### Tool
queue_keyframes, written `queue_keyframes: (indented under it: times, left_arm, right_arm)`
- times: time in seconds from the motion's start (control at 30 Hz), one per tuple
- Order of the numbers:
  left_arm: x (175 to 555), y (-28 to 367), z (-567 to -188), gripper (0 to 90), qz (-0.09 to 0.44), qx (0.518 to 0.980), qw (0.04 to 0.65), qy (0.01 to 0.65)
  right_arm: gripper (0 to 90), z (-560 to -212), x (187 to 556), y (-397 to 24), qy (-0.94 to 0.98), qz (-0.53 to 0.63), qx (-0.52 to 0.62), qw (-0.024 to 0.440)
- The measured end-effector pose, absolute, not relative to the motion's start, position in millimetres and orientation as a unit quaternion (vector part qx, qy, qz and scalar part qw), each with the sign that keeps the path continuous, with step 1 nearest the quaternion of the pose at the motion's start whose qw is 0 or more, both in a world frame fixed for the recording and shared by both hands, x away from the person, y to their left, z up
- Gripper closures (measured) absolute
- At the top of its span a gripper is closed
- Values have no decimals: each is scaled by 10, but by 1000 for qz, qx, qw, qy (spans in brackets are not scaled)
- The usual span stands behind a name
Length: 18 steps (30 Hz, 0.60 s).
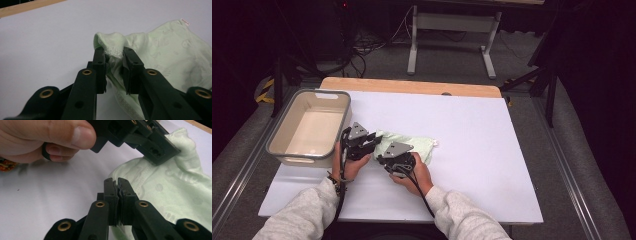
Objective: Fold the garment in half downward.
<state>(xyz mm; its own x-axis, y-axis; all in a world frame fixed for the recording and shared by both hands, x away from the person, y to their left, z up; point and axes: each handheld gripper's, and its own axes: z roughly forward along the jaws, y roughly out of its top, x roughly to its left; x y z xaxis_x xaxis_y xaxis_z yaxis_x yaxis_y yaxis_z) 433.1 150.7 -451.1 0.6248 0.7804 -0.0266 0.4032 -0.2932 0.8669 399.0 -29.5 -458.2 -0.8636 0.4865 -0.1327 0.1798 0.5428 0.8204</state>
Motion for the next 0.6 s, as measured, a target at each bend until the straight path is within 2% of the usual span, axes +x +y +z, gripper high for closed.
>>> queue_keyframes:
  times: [0.6]
  left_arm:
    - [4278, 1464, -4468, 751, 208, 759, 473, 397]
  right_arm:
    - [867, -4546, 3919, -348, 849, 455, 192, 185]
